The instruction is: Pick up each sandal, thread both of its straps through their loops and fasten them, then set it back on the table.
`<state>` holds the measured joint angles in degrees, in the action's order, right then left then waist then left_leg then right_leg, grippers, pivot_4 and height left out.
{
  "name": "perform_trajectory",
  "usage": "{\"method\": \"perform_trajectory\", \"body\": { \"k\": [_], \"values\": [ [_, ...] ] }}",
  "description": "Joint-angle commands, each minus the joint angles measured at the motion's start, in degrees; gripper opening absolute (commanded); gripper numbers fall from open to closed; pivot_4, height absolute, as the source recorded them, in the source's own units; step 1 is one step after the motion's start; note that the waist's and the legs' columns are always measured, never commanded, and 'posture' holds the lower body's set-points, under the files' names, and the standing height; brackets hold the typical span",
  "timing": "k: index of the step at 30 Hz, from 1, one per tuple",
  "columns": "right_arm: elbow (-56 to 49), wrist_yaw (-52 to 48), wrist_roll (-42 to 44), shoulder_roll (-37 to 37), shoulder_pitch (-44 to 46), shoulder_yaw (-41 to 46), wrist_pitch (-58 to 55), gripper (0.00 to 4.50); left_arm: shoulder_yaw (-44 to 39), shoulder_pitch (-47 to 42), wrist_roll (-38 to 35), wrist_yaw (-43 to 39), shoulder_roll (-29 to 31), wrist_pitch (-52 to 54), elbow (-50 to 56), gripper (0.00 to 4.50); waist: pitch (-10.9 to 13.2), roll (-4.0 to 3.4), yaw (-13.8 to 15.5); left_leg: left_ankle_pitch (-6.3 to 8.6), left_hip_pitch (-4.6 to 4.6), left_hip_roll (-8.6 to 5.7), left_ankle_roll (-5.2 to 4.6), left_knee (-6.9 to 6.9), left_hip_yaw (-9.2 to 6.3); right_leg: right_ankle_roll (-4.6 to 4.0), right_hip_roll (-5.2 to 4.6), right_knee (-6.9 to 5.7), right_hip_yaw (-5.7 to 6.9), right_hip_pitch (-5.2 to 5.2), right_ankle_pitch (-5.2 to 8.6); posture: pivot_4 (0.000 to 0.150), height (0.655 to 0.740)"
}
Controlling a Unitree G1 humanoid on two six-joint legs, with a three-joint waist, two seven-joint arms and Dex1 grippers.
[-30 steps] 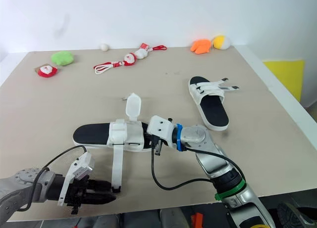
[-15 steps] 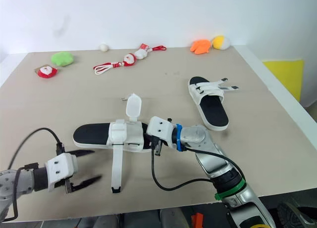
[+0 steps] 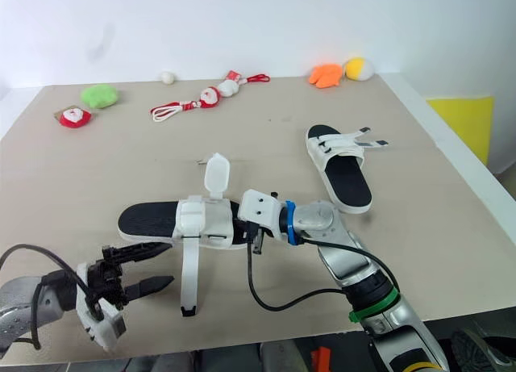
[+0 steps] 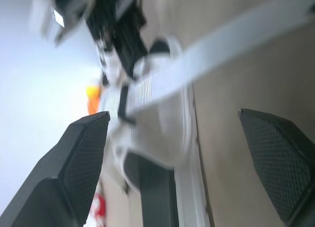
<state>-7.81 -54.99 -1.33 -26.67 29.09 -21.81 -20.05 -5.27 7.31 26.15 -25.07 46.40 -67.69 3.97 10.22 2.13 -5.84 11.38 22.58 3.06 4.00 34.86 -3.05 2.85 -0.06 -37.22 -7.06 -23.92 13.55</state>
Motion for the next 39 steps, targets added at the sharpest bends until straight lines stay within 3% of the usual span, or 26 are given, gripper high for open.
{"method": "perform_trajectory", "body": {
  "k": [1,18,21,23,28,30,34,39],
  "values": [
    [0.5,-1.8,0.1,-0.1,-1.7,-3.0,-1.2,0.0,2.2,-1.1,0.9,1.5,0.1,-3.2,0.0,4.33,0.0,0.0,0.0,0.0,-0.01,0.0,0.0,0.0,0.0,0.0,0.0,0.0,0.0,0.01,0.0,0.15,0.74],
    [-0.4,-1.7,0.2,-0.8,-1.4,-2.3,-2.5,0.0,12.2,-5.4,4.4,1.0,-2.5,-0.6,1.0,4.33,0.0,-0.04,0.0,0.0,-0.04,-0.03,0.0,0.01,-0.05,0.24,0.01,-0.04,0.0,0.1,-0.04,0.15,0.74],
    [-0.2,-1.6,0.2,-0.8,-1.3,-2.3,-2.6,0.0,13.5,-5.2,4.6,1.2,-2.3,-0.2,0.8,3.56,-0.1,-0.05,0.0,0.0,-0.07,-0.05,0.0,0.01,-0.06,0.26,0.01,-0.04,-0.01,0.14,-0.03,0.15,0.74],
    [-0.2,-1.5,0.2,-0.7,-1.2,-2.2,-2.6,0.0,13.8,-5.2,4.7,1.5,-2.1,0.0,0.7,2.74,-0.1,-0.05,0.0,0.0,-0.06,-0.05,0.0,0.01,-0.07,0.26,0.01,-0.04,-0.01,0.14,-0.03,0.15,0.74],
    [-0.1,-1.3,0.1,-0.5,-1.1,-2.3,-2.6,0.0,15.9,-4.3,2.3,0.9,-0.3,0.5,-0.3,0.12,-0.2,-0.23,0.0,0.0,-0.19,-0.06,-0.01,0.01,-0.09,0.29,0.0,-0.05,-0.01,0.28,-0.01,0.15,0.74],
    [-0.1,-1.3,0.1,-0.6,-1.1,-2.2,-2.6,0.0,17.3,-3.1,-2.6,-0.1,1.2,2.9,0.5,0.03,-0.2,-0.26,0.0,0.03,-0.39,-0.08,-0.06,0.01,-0.08,0.31,0.0,-0.05,-0.05,0.47,0.07,0.15,0.74],
    [0.1,-1.3,0.1,-0.9,-1.1,-2.1,-2.3,0.0,22.3,0.1,-20.8,-8.8,8.0,17.0,7.7,0.03,-0.2,-0.25,-0.1,0.08,-0.4,-0.02,-0.13,0.0,-0.08,0.29,0.04,-0.08,-0.03,0.45,0.14,0.15,0.74],
    [0.7,-1.3,0.1,-0.9,-0.7,-2.2,-1.8,0.0,20.5,1.6,-33.8,-14.9,12.3,28.2,13.6,0.03,-0.2,-0.26,0.0,0.09,-0.41,-0.02,-0.14,0.0,-0.12,0.05,0.08,-0.14,-0.02,0.45,0.31,0.15,0.74]
  ]
}}
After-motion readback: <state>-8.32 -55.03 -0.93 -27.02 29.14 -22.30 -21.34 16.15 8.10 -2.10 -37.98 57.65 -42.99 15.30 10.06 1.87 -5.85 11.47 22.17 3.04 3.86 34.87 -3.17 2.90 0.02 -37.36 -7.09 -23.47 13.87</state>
